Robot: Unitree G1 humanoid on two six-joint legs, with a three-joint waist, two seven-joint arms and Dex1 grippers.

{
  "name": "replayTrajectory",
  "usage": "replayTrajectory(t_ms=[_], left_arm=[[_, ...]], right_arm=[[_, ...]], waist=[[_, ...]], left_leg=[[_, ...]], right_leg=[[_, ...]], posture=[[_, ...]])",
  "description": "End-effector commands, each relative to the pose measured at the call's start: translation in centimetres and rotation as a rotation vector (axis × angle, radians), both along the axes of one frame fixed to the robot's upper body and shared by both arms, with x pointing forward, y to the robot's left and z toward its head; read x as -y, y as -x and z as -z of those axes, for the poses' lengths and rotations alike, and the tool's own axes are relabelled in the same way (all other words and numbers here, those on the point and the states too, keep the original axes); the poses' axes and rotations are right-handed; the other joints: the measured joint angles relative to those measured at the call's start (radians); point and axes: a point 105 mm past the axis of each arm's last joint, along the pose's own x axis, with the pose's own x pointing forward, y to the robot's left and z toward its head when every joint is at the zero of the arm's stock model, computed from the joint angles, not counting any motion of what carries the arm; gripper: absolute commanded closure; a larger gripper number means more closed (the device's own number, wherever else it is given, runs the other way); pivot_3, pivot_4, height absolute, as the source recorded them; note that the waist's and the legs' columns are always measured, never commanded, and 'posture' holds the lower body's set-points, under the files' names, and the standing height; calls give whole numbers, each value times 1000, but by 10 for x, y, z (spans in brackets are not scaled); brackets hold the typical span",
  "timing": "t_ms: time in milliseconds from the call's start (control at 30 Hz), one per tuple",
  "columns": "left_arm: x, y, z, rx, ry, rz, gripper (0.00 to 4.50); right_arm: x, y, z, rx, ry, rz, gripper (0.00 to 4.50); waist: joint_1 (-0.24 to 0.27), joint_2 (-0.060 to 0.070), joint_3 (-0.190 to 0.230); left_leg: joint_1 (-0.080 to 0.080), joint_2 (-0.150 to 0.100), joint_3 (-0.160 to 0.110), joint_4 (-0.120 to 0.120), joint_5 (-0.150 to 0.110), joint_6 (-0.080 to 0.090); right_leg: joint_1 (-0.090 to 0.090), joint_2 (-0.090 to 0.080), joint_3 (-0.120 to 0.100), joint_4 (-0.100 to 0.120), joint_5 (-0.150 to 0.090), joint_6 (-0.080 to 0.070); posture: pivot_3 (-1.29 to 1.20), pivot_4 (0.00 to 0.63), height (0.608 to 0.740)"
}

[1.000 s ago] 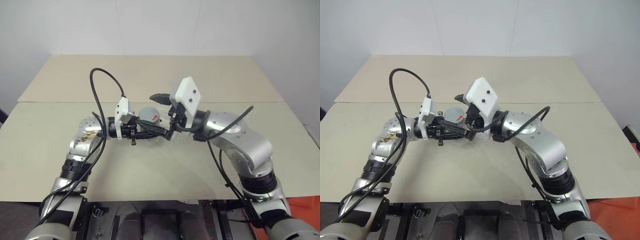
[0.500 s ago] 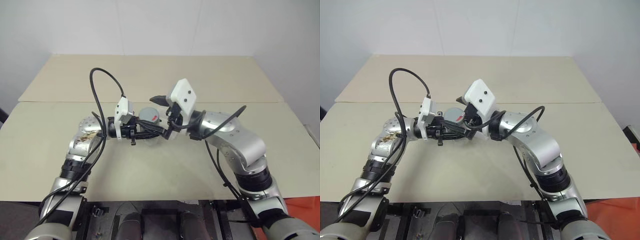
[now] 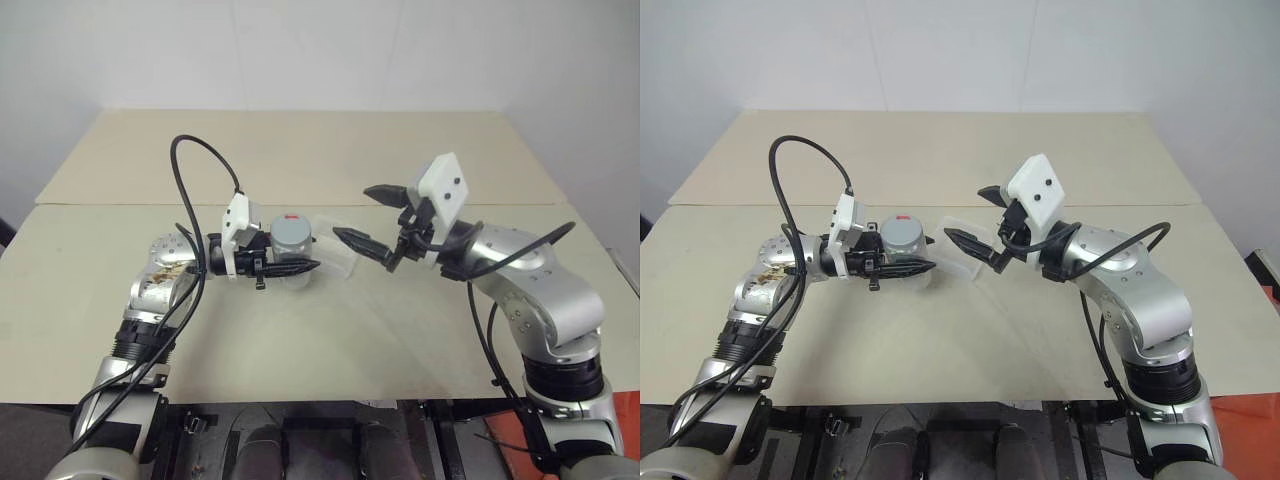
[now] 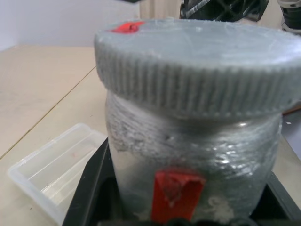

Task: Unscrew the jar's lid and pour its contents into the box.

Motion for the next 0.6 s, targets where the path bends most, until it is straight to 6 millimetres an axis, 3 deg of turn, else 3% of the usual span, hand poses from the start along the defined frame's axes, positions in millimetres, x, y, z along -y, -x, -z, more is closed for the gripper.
replayTrajectory(t_ms=[33,233,433,600], left_arm=[[1,2,-12,60,8,13,2569],[5,-4,-14,64,14,10,2569],[10,-4,-13,72,12,25,2569],[9,-5,-14,75,14,24,2569]], right_arm=[[-5,16,-16,86,-12,-79,12],[-30,25,-28,118,-42,-181,12],[-60,19,-32,106,-60,-209,12],[-71,9,-29,92,-65,-190,12]], waist=[[0,0,0],[0,0,0],[0,0,0],[4,0,0]], left_leg=[[0,0,0,0,0,0],[0,0,0,0,0,0],[0,0,0,0,0,0],[0,0,0,0,0,0]], right_leg=[[0,0,0,0,0,0],[0,0,0,0,0,0],[0,0,0,2,0,0],[0,0,0,2,0,0]], posture=[[0,150,740],[0,150,740],[0,150,740],[0,150,740]])
